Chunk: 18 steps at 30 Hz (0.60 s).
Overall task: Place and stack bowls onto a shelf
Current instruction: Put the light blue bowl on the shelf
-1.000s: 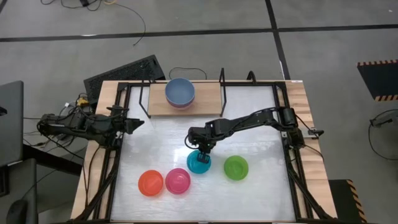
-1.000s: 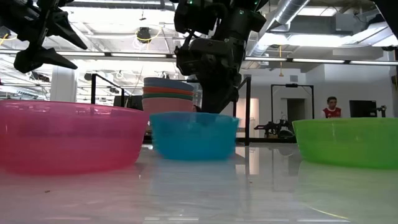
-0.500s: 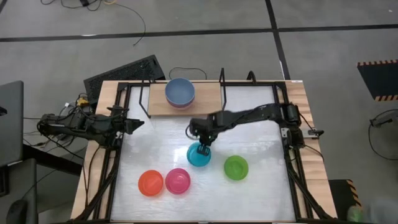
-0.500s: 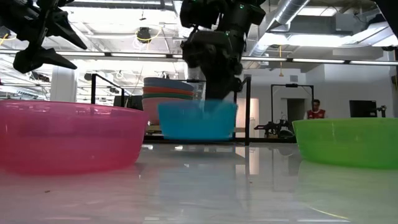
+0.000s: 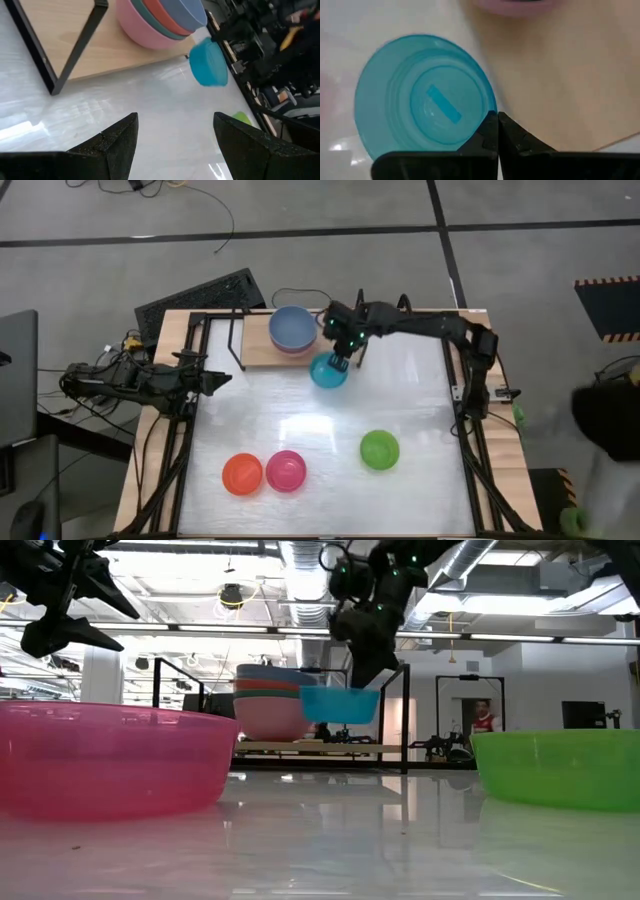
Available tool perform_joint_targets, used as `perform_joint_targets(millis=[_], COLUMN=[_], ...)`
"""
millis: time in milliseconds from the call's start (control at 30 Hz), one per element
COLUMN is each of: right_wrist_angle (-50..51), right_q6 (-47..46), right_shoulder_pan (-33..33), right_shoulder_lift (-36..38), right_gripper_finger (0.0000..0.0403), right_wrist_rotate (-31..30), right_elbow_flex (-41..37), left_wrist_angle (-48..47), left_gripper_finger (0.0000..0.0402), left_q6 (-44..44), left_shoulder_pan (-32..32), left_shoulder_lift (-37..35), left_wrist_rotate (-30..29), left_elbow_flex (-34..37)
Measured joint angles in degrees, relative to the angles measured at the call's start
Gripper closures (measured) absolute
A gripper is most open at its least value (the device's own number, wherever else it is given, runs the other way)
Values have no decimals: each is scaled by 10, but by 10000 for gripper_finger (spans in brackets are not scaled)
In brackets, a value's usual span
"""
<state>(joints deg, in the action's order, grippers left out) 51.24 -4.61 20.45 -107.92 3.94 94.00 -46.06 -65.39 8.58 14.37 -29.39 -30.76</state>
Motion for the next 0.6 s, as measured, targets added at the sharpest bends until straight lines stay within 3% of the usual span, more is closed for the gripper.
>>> perform_joint_targets(millis=[200,600], right_wrist_angle=[0,-31], right_q6=[49,188], right_shoulder_pan=[44,44], right_shoulder_lift=[-9,-11], right_gripper_finger=[386,386], right_wrist_rotate=[-7,-12], right_elbow_flex=[0,23], left_wrist_angle=[0,0], left_gripper_finger=[157,157], left_q6=[-15,-34], left_shoulder_pan=[0,0], left_shoulder_lift=[0,0], left_wrist_rotate=[-7,-45], left_elbow_flex=[0,0])
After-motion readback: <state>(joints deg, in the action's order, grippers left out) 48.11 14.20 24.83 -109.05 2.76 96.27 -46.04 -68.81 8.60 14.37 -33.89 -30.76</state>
